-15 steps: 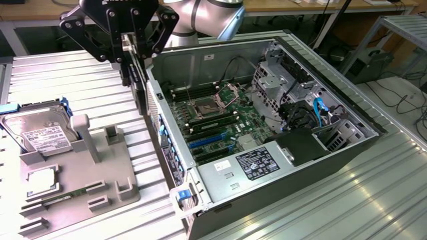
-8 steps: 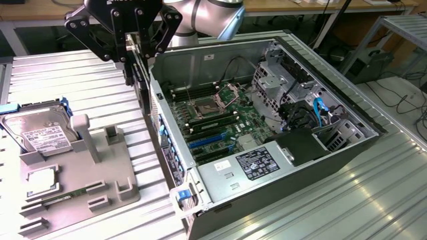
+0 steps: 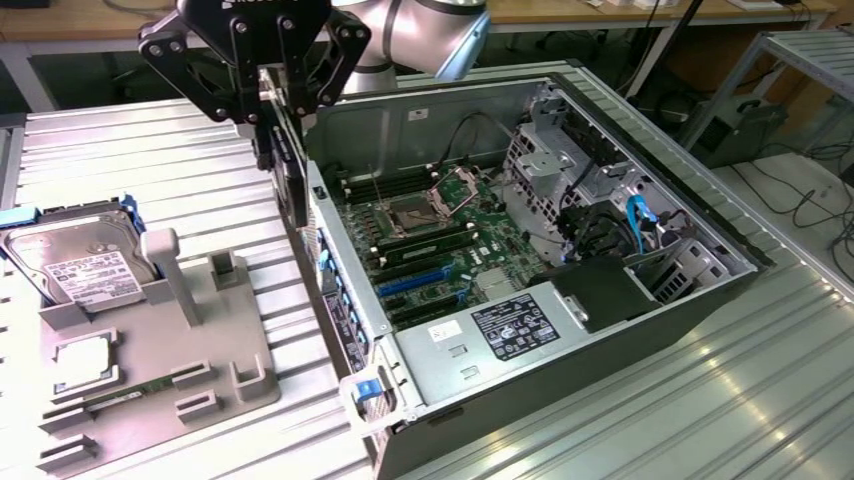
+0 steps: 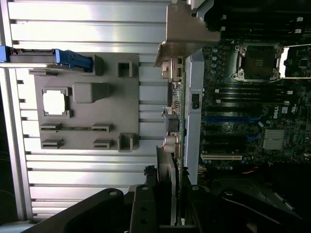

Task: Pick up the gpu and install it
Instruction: 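Pick up the gpu and move the gpu toward the slot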

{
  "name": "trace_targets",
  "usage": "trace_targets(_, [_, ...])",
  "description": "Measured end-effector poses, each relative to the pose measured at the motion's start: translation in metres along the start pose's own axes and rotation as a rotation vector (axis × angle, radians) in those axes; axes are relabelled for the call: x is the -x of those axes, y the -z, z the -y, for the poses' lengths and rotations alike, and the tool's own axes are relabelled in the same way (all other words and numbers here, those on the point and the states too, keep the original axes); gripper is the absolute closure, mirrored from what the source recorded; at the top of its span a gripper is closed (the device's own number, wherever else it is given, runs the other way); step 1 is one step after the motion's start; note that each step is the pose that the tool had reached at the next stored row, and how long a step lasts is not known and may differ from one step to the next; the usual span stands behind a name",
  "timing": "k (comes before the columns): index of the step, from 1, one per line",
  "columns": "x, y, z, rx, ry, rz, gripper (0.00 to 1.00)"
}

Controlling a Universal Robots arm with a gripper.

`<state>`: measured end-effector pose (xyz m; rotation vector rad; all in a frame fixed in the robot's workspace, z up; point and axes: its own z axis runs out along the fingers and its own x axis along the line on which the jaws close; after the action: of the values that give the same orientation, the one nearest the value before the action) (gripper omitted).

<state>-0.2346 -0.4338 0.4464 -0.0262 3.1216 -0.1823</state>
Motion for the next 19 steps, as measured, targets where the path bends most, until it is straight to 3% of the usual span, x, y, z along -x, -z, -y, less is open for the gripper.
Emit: trace_targets(19, [0.0097,-0.0003,0.0001,-0.0001,0.0,0.0,0.72])
